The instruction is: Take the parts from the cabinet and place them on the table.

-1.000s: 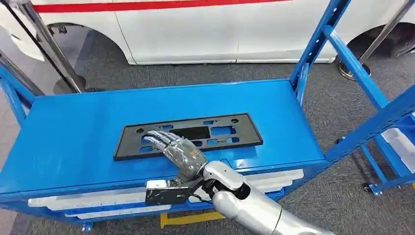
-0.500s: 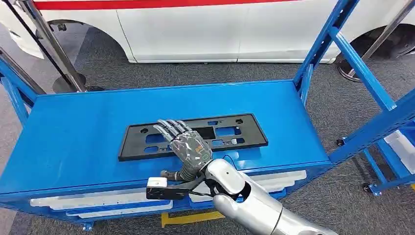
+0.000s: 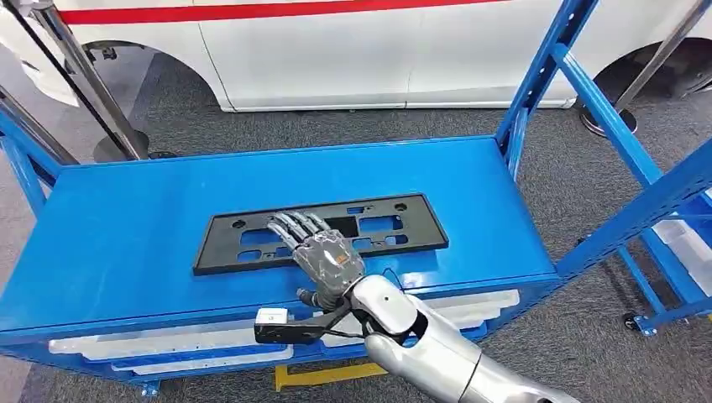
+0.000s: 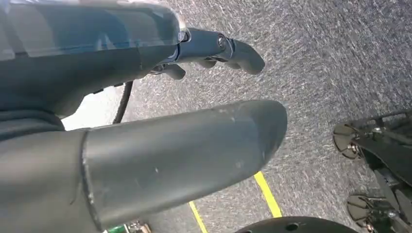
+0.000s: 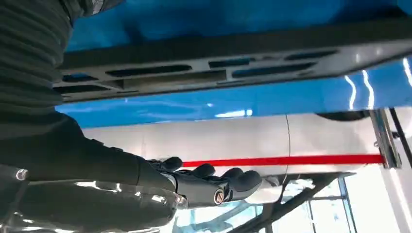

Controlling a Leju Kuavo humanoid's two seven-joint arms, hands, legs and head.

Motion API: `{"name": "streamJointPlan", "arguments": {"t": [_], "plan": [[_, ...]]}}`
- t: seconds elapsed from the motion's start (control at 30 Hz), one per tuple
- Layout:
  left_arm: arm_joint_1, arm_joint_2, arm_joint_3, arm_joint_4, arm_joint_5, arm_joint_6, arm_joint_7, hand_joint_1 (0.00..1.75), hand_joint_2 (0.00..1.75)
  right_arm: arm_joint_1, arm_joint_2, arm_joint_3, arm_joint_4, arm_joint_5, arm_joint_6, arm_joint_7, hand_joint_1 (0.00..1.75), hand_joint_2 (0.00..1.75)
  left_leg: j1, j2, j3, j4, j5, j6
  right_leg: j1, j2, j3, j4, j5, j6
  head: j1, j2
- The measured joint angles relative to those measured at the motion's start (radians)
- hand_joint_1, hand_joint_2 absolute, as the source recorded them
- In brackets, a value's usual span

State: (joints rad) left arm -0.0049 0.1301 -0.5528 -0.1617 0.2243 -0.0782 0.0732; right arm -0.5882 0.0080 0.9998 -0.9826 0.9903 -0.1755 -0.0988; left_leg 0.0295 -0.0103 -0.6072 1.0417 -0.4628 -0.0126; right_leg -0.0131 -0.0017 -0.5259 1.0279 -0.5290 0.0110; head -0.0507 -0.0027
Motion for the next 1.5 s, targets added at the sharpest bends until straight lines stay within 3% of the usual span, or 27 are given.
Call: {"name": "streamJointPlan", "arguments": {"t": [0.4,0.63,0.83,1.2,1.23,1.37,1.4,1.43,1.5], "plan": [[-0.001,0.000,0.000,0.000,-0.009,0.000,-0.009,0.00,0.00,-0.030,0.046,0.029,0.150,0.045,-0.020,0.011,0.00,1.75,0.000,0.001,0.001,0.000,0.001,-0.001,0.000,0.000,-0.001,0.002,0.000,0.000,0.000,0.000],[-0.003,0.000,-0.006,0.000,-0.013,-0.001,-0.019,0.00,0.00,-0.056,0.068,0.032,0.284,0.158,-0.165,0.069,0.00,1.75,0.000,0.001,0.001,0.000,0.001,-0.001,0.000,0.000,-0.001,0.002,0.000,0.000,0.000,0.000],[-0.003,0.000,-0.018,0.000,-0.015,-0.002,-0.026,0.00,0.00,-0.086,0.069,0.032,0.392,0.244,-0.221,0.143,0.00,1.75,0.000,0.001,0.001,0.000,0.001,-0.001,0.000,0.000,-0.001,0.002,0.000,0.000,0.000,0.000],[-0.005,0.000,-0.022,0.000,-0.012,-0.002,-0.026,0.00,0.00,-0.115,0.071,0.030,0.463,0.271,-0.210,0.180,0.00,1.75,0.000,0.001,0.004,0.000,0.001,-0.001,0.000,0.001,0.000,0.002,0.000,0.000,0.000,0.000],[-0.005,0.001,-0.022,0.000,-0.012,-0.002,-0.026,0.00,0.00,-0.117,0.071,0.029,0.470,0.270,-0.203,0.179,0.63,1.75,0.000,0.001,0.004,0.000,0.001,-0.001,0.000,0.001,0.000,0.002,0.000,0.000,0.000,0.000],[-0.005,0.001,-0.022,0.000,-0.012,-0.002,-0.026,0.00,0.00,-0.119,0.071,0.027,0.487,0.266,-0.186,0.172,0.63,1.75,0.000,0.002,0.005,0.000,0.001,-0.001,0.000,0.001,0.001,0.002,0.000,0.000,0.000,0.000],[-0.005,0.001,-0.022,0.000,-0.012,-0.002,-0.026,0.00,0.00,-0.118,0.071,0.026,0.490,0.265,-0.182,0.169,1.41,1.75,0.000,0.002,0.005,0.000,0.001,-0.001,0.000,0.001,0.001,0.002,0.000,0.000,0.000,0.000],[-0.006,0.001,-0.022,0.000,-0.012,-0.002,-0.026,0.00,0.00,-0.118,0.071,0.026,0.492,0.264,-0.181,0.169,1.61,1.75,0.000,0.002,0.005,0.000,0.001,-0.001,0.000,0.001,0.001,0.002,0.000,0.000,0.000,0.000],[-0.006,0.001,-0.022,0.000,-0.012,-0.002,-0.026,0.00,0.00,-0.118,0.071,0.026,0.497,0.264,-0.181,0.166,1.59,1.75,0.000,0.002,0.006,0.000,0.001,-0.001,0.000,0.001,0.002,0.002,0.000,0.000,0.000,0.000]]}}
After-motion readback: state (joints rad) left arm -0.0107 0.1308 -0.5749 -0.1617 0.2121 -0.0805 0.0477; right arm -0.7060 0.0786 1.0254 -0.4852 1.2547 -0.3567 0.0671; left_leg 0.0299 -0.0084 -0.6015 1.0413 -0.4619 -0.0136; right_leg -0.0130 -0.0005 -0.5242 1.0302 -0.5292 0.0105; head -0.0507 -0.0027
